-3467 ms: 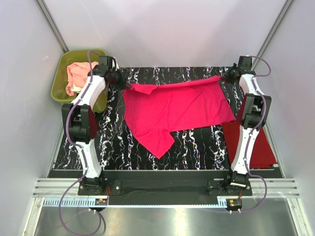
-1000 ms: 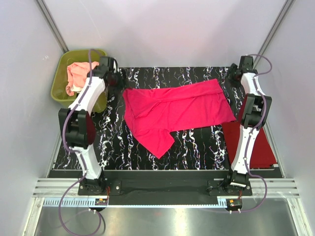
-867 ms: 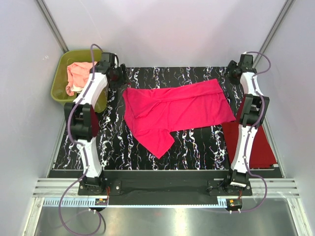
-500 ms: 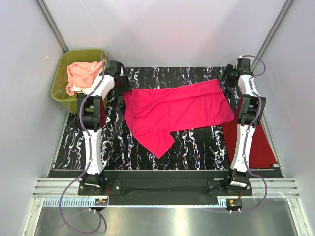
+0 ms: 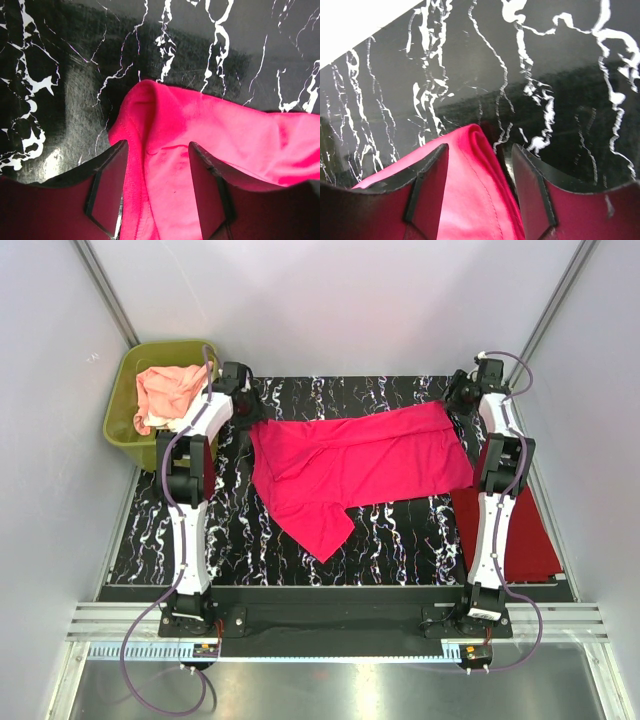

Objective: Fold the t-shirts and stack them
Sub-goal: Fold the tshirt

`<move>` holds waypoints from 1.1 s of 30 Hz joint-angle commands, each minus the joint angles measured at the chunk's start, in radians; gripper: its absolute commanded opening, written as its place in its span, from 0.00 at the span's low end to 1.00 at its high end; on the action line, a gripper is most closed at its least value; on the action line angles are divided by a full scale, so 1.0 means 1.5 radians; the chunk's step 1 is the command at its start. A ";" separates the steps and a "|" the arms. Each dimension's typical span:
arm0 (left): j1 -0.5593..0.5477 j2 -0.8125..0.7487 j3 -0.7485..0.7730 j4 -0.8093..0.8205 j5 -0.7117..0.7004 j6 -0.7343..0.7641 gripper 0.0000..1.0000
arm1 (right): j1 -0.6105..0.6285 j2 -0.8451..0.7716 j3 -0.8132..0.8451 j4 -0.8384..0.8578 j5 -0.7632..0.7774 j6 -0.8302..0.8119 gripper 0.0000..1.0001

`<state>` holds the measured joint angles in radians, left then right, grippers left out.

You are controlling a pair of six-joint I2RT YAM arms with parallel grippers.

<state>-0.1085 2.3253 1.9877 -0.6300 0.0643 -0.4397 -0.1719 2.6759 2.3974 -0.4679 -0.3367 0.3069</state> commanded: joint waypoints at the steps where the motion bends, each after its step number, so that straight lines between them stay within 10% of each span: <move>1: 0.004 0.005 0.025 0.035 -0.018 -0.015 0.57 | 0.009 0.014 0.032 0.019 -0.020 -0.006 0.60; 11: 0.012 0.036 0.020 0.040 0.004 -0.038 0.49 | 0.011 0.034 0.045 0.021 -0.018 0.020 0.44; 18: 0.027 0.051 0.036 0.038 -0.009 -0.037 0.00 | 0.010 0.032 0.039 0.050 0.033 0.080 0.12; 20: 0.030 0.064 0.064 0.028 -0.017 -0.029 0.00 | 0.010 0.021 0.006 0.084 0.055 0.113 0.00; 33: 0.036 0.056 0.144 0.025 -0.108 0.040 0.00 | 0.016 0.043 0.022 0.138 0.052 0.282 0.00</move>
<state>-0.0719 2.4203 2.1361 -0.6155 -0.0246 -0.4328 -0.1589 2.7338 2.3875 -0.2966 -0.2779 0.6518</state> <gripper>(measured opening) 0.012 0.011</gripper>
